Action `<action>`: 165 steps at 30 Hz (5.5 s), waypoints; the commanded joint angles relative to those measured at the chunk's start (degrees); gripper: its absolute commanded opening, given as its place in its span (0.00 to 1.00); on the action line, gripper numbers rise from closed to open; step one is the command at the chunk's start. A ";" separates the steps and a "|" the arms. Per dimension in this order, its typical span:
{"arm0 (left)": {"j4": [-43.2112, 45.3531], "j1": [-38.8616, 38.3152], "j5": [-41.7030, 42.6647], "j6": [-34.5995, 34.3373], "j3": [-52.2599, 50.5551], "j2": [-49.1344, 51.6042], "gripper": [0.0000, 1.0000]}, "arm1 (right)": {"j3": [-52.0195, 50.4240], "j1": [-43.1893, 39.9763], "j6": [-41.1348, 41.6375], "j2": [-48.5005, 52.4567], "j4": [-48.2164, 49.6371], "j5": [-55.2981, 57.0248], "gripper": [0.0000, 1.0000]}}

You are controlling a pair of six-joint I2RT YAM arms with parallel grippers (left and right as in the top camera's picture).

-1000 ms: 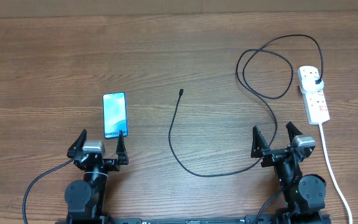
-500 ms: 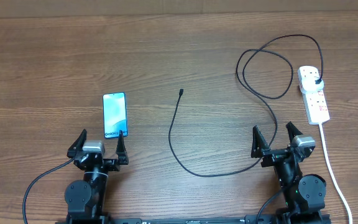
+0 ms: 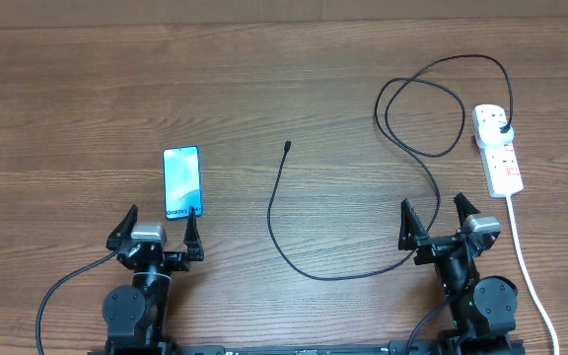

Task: Plug charger to phone and switch on socket

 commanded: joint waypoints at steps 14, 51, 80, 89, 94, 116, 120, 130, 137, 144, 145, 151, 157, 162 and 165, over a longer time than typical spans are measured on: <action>0.04 0.57 -0.61 0.90 -0.39 -0.55 1.00 | -0.61 0.11 0.13 -0.59 0.37 0.13 1.00; 0.04 0.57 -0.61 0.90 -0.39 -0.55 0.99 | -0.61 0.11 0.13 -0.59 0.37 0.13 1.00; 0.00 0.57 0.37 1.53 -0.11 -0.48 1.00 | -0.61 0.11 0.13 -0.61 0.35 0.31 1.00; -1.46 0.59 2.08 1.53 8.46 9.68 1.00 | -0.61 0.11 0.13 -0.59 0.35 0.31 1.00; -4.02 0.59 3.17 2.75 18.38 22.40 1.00 | -0.61 0.11 0.13 -0.61 0.35 0.31 1.00; -57.59 0.57 9.55 4.28 84.85 82.97 0.99 | -0.61 0.11 0.13 -0.61 0.37 0.33 1.00; -59.98 0.57 13.14 2.75 85.72 87.60 1.00 | -0.61 0.11 0.13 -0.59 0.35 0.33 1.00; -58.12 0.44 3.96 -12.13 85.72 99.95 1.00 | -0.61 0.11 0.13 -0.61 0.35 0.33 1.00; -59.60 0.52 -0.87 -11.54 85.70 108.85 1.00 | -0.61 0.11 0.13 -0.61 0.37 0.33 1.00; -57.72 0.57 -1.66 -8.44 85.70 114.62 0.99 | -0.61 0.11 0.13 -0.61 0.35 0.33 1.00; -57.57 0.57 -1.64 -7.93 85.70 115.36 0.99 | -0.61 0.11 0.13 -0.59 0.35 0.33 1.00; -56.52 0.57 -1.84 -7.48 85.70 118.92 1.00 | -0.61 0.11 0.13 -0.61 0.35 0.33 1.00; -55.67 0.55 -1.84 -7.48 85.70 121.31 1.00 | -0.61 0.11 0.13 -0.59 0.35 0.33 1.00; -55.21 0.55 -1.84 -7.48 85.68 121.66 0.99 | -0.61 0.11 0.13 -0.61 0.35 0.33 1.00; -55.01 0.57 -1.86 -6.84 85.59 121.66 0.98 | -0.61 0.11 0.13 -0.61 0.35 0.31 1.00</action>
